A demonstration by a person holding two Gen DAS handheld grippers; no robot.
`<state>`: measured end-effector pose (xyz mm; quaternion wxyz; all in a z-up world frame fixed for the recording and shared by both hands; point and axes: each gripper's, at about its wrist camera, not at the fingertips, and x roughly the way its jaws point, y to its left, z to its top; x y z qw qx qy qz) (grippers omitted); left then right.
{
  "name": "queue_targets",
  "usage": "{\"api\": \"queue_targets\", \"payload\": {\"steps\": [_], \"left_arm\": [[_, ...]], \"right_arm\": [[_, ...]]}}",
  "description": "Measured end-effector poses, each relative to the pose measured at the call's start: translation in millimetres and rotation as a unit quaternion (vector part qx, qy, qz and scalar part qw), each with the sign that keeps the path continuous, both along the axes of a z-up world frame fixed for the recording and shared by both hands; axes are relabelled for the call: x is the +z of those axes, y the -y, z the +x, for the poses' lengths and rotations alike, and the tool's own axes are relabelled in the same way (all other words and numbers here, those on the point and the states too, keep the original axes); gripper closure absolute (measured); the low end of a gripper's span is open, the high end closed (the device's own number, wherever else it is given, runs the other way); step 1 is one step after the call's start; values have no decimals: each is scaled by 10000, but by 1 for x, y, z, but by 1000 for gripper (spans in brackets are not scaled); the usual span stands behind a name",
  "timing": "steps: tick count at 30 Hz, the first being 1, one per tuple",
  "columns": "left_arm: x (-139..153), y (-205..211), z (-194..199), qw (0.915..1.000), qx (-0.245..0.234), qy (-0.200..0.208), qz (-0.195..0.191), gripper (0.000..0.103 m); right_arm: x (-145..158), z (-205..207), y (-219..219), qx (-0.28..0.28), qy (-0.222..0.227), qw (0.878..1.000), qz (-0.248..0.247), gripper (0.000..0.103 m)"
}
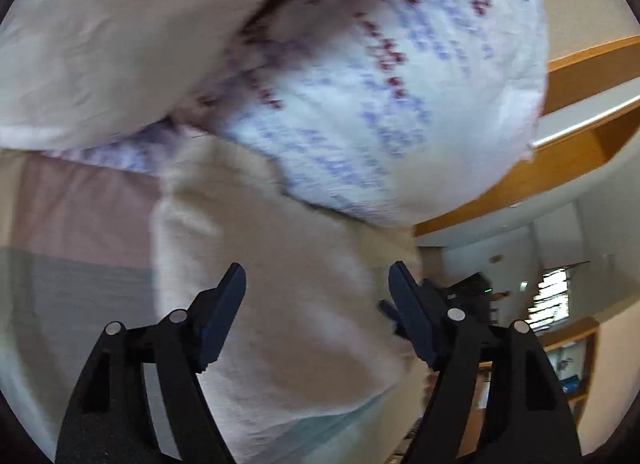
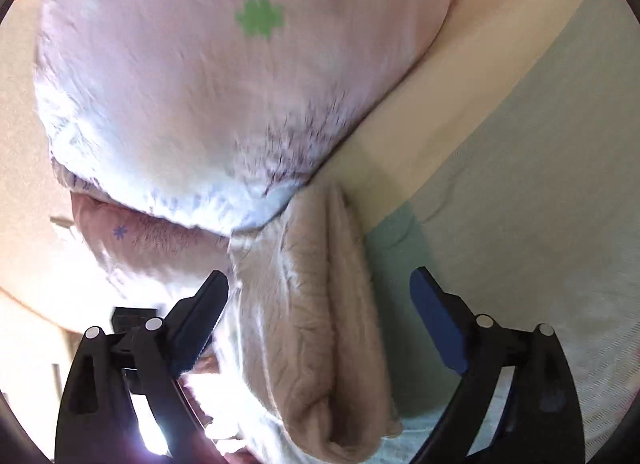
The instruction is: Fold small clothes
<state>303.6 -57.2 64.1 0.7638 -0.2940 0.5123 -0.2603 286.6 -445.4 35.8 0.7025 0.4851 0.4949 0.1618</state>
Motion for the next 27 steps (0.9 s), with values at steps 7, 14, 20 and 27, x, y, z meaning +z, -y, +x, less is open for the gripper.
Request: {"api": "queue_targets", "payload": {"steps": [7,14,20,27], "left_arm": [[-55,-10,-23,9956,-193,-561,725,28],[-62,0,-25,9993,-25,-341,140,63],[4,-71,-80,9978,-400,533,67,65],[1,-152,-144,9816,529,406,1790,42]], "right_arm": [[-23,18,-52,958,-433,9940,-284,9],[-22,-5,-69,715,-161,9973,77,64],[16,-45,-129,1292,369,9904,338,65],[-3,-57,-183,1560,-134,9855,-651,50]]}}
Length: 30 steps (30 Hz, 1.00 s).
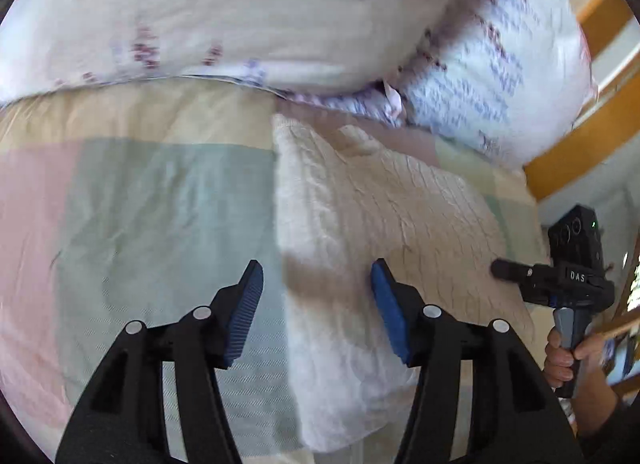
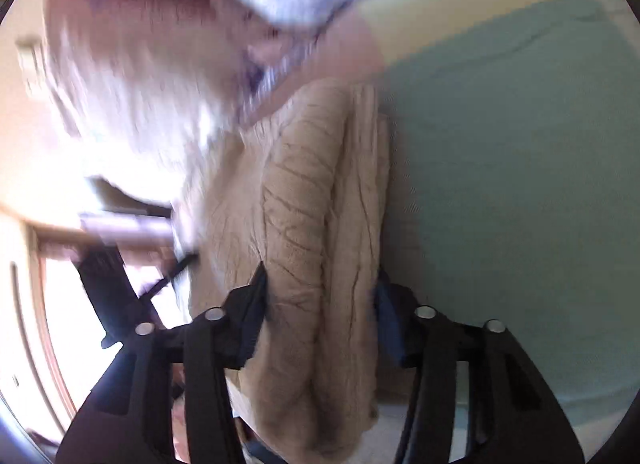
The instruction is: Fold small clothes
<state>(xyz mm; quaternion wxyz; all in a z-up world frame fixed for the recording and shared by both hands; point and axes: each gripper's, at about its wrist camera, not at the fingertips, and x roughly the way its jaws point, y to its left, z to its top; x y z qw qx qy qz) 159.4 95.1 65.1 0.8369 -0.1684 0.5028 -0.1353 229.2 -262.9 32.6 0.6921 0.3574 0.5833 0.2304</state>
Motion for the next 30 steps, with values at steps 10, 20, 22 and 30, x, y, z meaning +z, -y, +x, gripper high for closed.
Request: {"api": "queue_targets", "payload": {"steps": [10,20,22,30], "left_arm": [[28,-9,-82,9878,546,764,1246,2],[-11,27,-109,9873,98,417,1533,2],[-18,31,-114,9874,8,370,1538,2],[-45,50,-115,9891,30,97,1466,2]], "right_arm": [[11,20,-21,-170,371,9972,-622,93],[42,-10,8,-1114,815,9859,-941,70],[63,-41,-1,-995,1395,9825,-726,48],[15,-75,-52,-209,940,9865,-1325,57]]}}
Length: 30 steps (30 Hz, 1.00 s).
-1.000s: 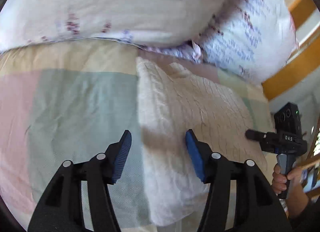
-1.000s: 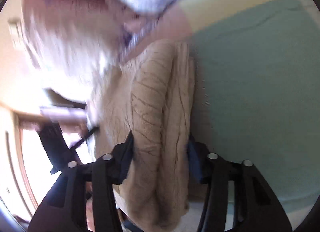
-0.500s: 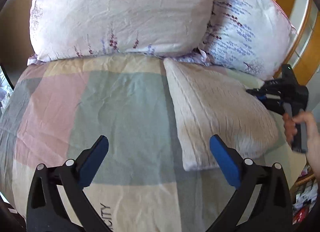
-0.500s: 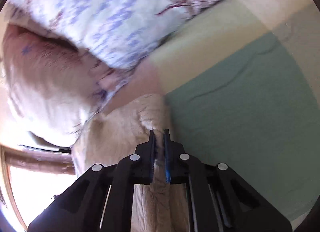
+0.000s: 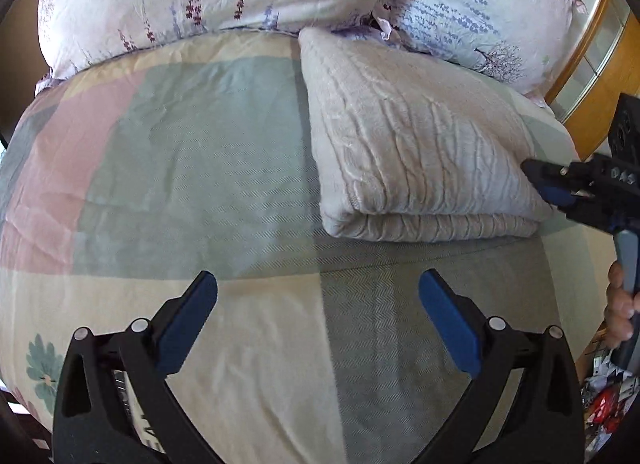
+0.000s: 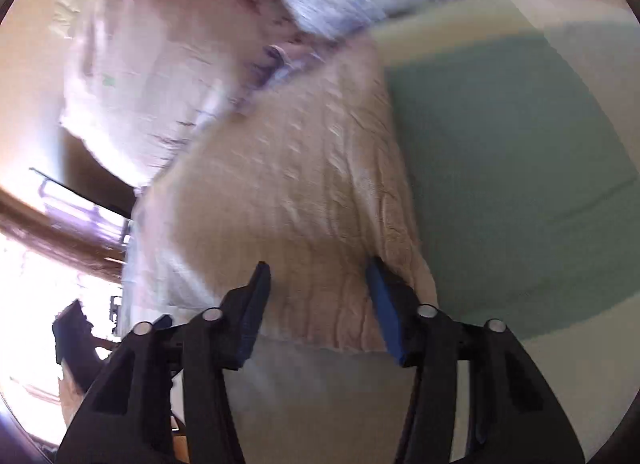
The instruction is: Fold small clothes
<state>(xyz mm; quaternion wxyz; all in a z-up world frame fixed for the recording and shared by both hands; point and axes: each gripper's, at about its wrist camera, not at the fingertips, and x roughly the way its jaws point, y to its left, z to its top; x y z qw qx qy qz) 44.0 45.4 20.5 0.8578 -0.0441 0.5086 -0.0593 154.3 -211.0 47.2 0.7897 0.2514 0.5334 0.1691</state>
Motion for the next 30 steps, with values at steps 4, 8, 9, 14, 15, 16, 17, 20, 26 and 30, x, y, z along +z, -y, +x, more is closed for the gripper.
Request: {"api": "queue_targets", "payload": {"steps": [4,8,9,14,15,16,17,20,26,30], "left_arm": [[-6,7,-4,9996,139,-2,246,2],[-11,20,-6,9973,14,9,737,2],[-11,22,-7,9967,16,20,805,2],[-11,20,-6,9971,165,-66,736,2],[-11,20,-6,9971,170,-61,744,2],[-12,20,-7,9971,175,-42,743,2],[-12,20,-7,9971,183,-10,738,2],[-12,20,-10,9971,189,82,738,2],[-11,20,-11,9970,191,130,739,2],[-11,21,-12,9970,194,130,740,2]], "right_arm": [[26,-34,-2,-177,637,9963,-553,27],[8,-73,-29,96,814,9807,-1773,18],[0,-77,-25,142,726,9796,-1869,18],[-16,-89,-39,52,615,9688,-2399,3],[-18,-90,-43,9,631,9646,-2561,1],[-18,-89,-46,-7,622,9616,-2672,1],[-22,-85,-54,-5,635,9566,-2843,1],[-18,-95,-52,-221,740,9555,-2849,1],[-18,-101,-50,-213,875,9537,-2871,1],[-19,-100,-49,-209,890,9534,-2875,1]]}}
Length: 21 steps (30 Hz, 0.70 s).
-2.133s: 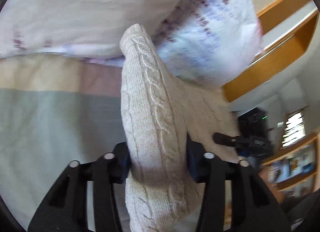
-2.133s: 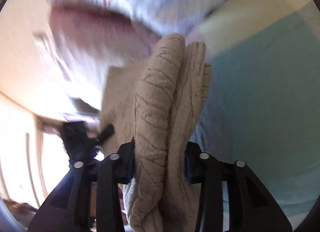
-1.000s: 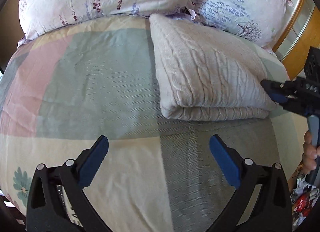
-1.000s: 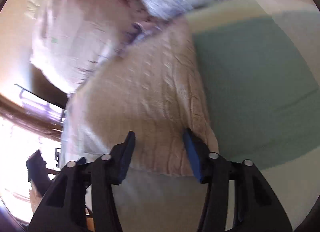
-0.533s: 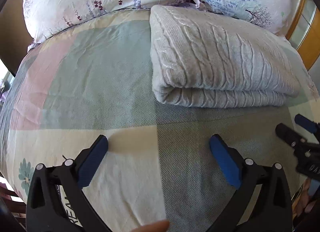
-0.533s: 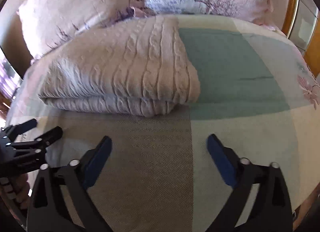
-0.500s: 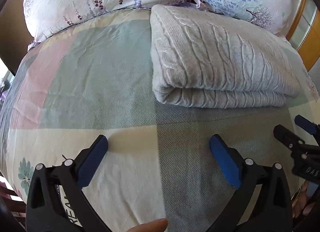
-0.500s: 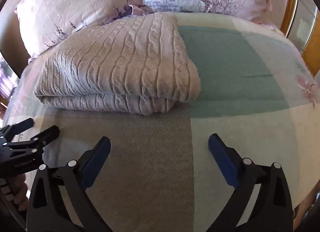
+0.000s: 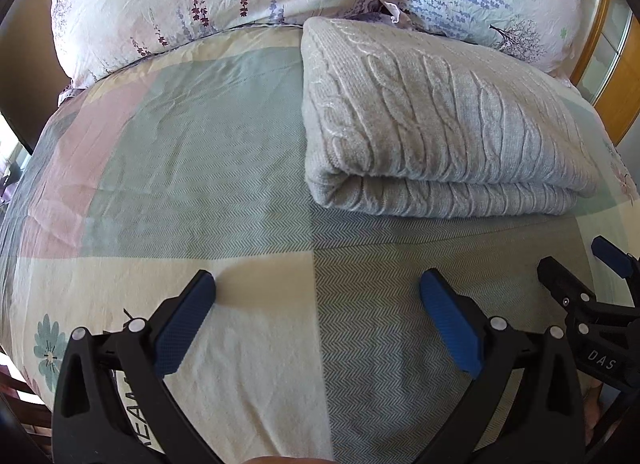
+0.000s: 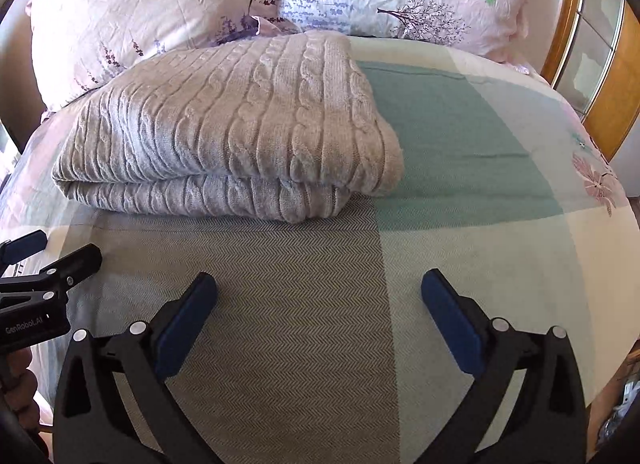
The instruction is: Fold small clothes
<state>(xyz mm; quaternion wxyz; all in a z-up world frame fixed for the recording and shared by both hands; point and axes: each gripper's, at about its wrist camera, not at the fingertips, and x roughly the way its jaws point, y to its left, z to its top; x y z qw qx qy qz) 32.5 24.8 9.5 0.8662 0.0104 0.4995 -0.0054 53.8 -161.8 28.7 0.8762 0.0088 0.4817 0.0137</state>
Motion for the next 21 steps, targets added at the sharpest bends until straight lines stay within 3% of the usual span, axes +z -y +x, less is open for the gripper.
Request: {"api": "queue_targets", "payload": {"steps": [21], "left_arm": [[0,0,0,10000,-4,1,0,2]], "right_arm": [[0,-1,0,8,6,10000,-1,1]]}}
